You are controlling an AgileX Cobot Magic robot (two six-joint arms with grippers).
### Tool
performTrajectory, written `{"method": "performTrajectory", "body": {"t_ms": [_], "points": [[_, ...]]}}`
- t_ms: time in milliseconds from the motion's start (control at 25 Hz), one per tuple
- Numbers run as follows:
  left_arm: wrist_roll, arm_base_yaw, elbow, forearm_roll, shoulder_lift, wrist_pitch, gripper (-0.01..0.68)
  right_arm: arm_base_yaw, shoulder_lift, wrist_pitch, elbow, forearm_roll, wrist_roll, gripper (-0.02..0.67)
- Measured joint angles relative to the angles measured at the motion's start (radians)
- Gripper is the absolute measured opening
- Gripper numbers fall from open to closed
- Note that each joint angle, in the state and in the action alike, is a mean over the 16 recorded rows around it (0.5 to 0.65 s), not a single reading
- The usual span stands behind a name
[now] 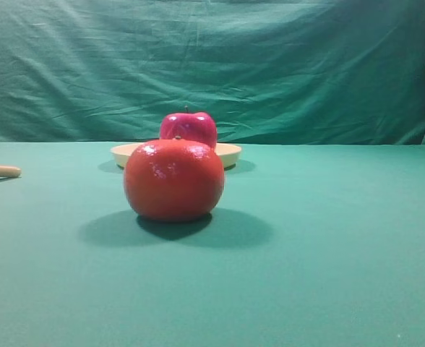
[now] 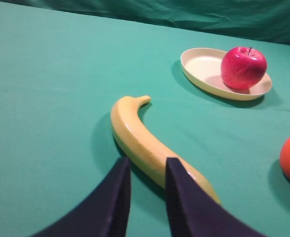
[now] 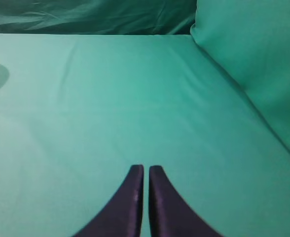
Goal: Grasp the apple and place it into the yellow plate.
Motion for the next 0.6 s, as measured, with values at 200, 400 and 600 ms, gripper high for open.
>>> {"method": "performTrajectory", "body": {"t_ms": [200, 400, 600], "points": [[0.000, 0.000, 0.000, 0.000, 0.000, 0.000, 0.157, 0.000, 0.000, 0.002, 0.000, 0.001, 0.001, 0.000], [0.000, 0.000, 0.000, 0.000, 0.000, 0.000, 0.157, 0.000, 0.000, 0.003, 0.000, 0.001, 0.001, 0.000], [0.000, 0.000, 0.000, 0.000, 0.000, 0.000, 0.157, 0.000, 0.000, 0.003, 0.000, 0.001, 0.001, 0.000]]}}
